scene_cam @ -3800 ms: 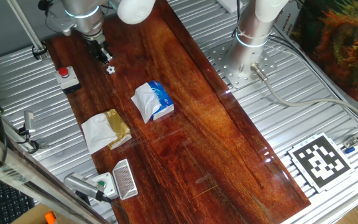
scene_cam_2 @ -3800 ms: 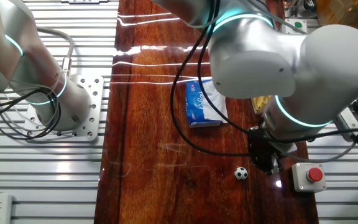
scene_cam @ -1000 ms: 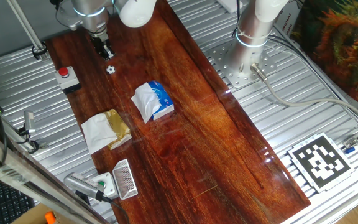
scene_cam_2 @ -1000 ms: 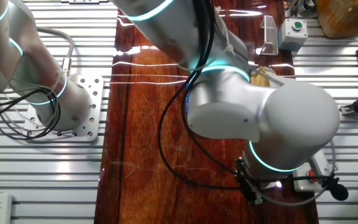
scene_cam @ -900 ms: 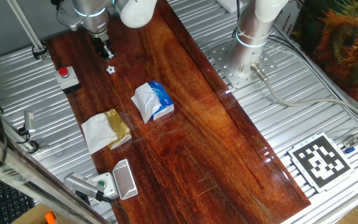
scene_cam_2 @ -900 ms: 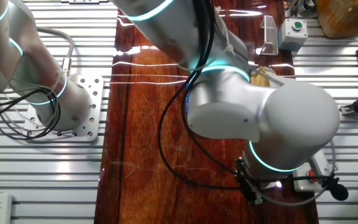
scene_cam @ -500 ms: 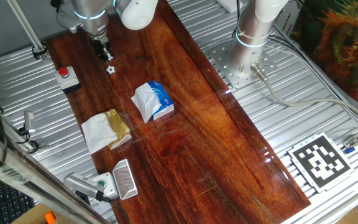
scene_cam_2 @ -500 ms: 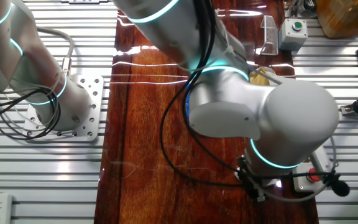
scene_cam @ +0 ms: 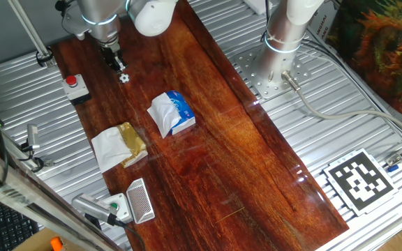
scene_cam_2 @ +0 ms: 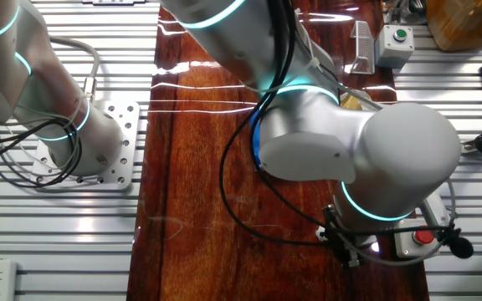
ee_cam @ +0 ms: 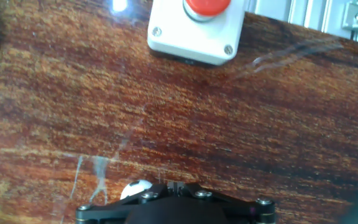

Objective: Push the soccer ball into the goal

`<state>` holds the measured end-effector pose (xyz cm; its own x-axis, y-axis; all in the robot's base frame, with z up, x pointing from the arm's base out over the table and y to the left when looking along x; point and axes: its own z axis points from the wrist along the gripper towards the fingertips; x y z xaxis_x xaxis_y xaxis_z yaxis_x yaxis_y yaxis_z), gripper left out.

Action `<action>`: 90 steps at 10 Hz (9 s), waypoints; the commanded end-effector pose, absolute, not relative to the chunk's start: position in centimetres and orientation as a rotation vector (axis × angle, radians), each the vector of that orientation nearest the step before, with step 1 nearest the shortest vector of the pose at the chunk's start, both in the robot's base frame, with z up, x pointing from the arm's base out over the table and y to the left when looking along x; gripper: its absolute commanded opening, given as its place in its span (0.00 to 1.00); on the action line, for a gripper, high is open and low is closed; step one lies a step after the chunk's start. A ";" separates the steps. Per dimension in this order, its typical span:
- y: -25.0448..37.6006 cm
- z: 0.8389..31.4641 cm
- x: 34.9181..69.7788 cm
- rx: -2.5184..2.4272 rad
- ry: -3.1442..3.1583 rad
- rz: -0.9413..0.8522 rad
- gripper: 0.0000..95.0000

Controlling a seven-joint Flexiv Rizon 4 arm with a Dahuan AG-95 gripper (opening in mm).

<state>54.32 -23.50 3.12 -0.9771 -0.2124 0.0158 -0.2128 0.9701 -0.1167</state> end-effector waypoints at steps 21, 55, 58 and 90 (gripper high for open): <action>-21.4 2.6 53.4 0.309 -3.121 0.194 0.00; -20.6 3.2 53.8 0.852 -3.023 0.161 0.00; -20.6 3.2 53.8 0.843 -3.031 0.164 0.00; -20.2 2.1 52.5 2.044 -2.396 0.049 0.00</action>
